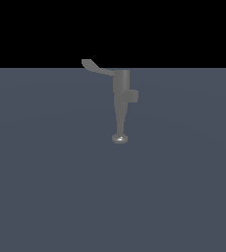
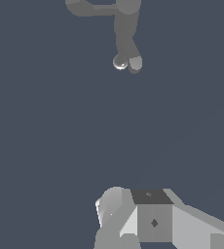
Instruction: Turn on the faucet by rotating a designated handle.
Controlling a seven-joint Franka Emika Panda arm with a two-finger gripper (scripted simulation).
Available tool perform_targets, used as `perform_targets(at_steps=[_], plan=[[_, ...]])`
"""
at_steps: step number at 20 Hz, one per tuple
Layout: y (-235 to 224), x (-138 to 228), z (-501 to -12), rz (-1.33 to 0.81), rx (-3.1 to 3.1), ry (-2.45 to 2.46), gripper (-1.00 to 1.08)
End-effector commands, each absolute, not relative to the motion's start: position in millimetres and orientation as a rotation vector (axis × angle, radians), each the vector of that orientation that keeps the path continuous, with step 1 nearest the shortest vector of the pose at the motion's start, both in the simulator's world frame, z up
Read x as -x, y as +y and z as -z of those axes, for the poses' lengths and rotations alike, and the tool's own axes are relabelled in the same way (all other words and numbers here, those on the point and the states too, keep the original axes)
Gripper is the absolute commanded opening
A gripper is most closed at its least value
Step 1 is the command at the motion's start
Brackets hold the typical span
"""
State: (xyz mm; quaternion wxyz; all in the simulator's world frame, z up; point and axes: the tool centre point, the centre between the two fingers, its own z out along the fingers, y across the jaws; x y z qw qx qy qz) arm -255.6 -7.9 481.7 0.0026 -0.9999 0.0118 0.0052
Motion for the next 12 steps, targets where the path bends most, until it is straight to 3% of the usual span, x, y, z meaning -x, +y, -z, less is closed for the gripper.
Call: perform_targets(at_steps=[1,12], plan=[[-7.9,255.6,-481.7,-0.016,3.136,0.037,-1.0],[-9.7,253.1,-494.3,0.026,3.153,-0.016,-1.0]])
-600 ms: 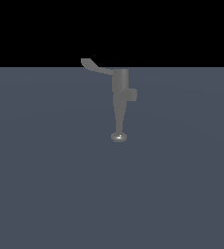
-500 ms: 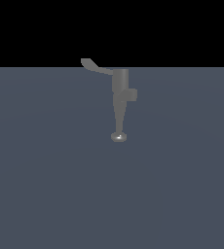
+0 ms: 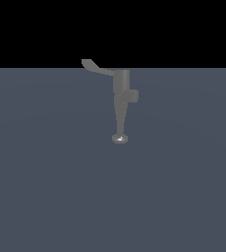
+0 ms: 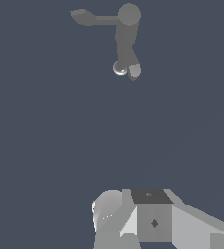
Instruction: Turn on the faucet by rotating a designated handle.
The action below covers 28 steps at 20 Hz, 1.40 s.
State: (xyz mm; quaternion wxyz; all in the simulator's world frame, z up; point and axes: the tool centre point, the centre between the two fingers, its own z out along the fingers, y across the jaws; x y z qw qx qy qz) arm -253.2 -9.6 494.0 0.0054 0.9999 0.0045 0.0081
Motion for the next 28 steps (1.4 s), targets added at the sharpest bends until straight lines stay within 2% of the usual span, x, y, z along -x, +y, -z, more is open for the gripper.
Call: perform_targets(at_steps=[1,14,28], plan=[[-9.7,253.3,-494.0,-0.025,-3.13,0.016,-1.0],[-5.8,228.8,-491.5,-0.018,-3.159,-0.119,-1.0],[8.9,149.6,-470.3,0.035,-3.174,-0.592,-1.0]])
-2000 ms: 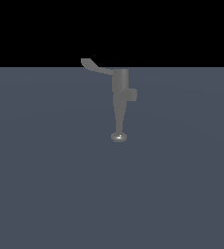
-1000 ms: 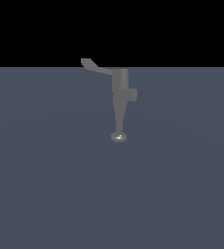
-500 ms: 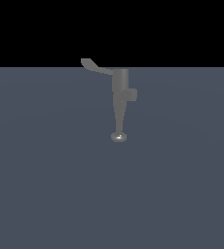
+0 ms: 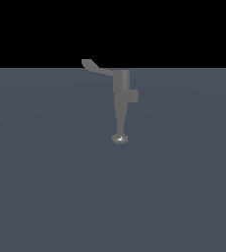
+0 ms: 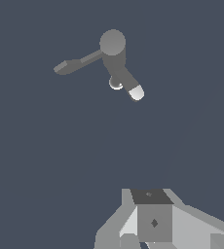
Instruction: Turn on the faucet by rotating a designated handle.
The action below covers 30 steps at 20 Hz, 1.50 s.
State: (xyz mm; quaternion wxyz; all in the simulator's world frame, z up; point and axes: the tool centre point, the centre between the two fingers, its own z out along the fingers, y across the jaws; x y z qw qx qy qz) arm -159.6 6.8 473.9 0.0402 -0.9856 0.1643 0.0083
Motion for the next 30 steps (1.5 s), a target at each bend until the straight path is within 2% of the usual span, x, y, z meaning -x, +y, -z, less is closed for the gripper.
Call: perform_targets(at_steps=[1,30], plan=[[10.2,143.2,-467.7,-0.038,2.993,0.597,-1.0],[61.0,-25.3,-348.7,-0.076,2.608,1.671,-1.0]])
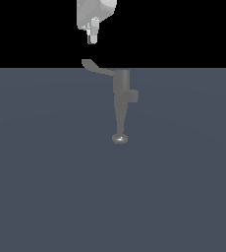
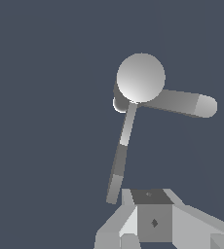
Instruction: Turn on the faucet by rotating a designated handle.
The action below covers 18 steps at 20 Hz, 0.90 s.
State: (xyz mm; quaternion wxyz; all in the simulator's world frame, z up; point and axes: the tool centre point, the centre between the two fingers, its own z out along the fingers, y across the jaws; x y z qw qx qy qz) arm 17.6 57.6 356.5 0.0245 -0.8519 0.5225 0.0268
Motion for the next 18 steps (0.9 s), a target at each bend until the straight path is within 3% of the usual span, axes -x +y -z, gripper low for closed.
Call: perform_targets(at_steps=[1,18], plan=[[62.9,-30.0,-343.8,-0.07,2.592,1.705,-1.0],[81.4,-67.5,-299.7,0.0,2.439,1.98,-1.0]])
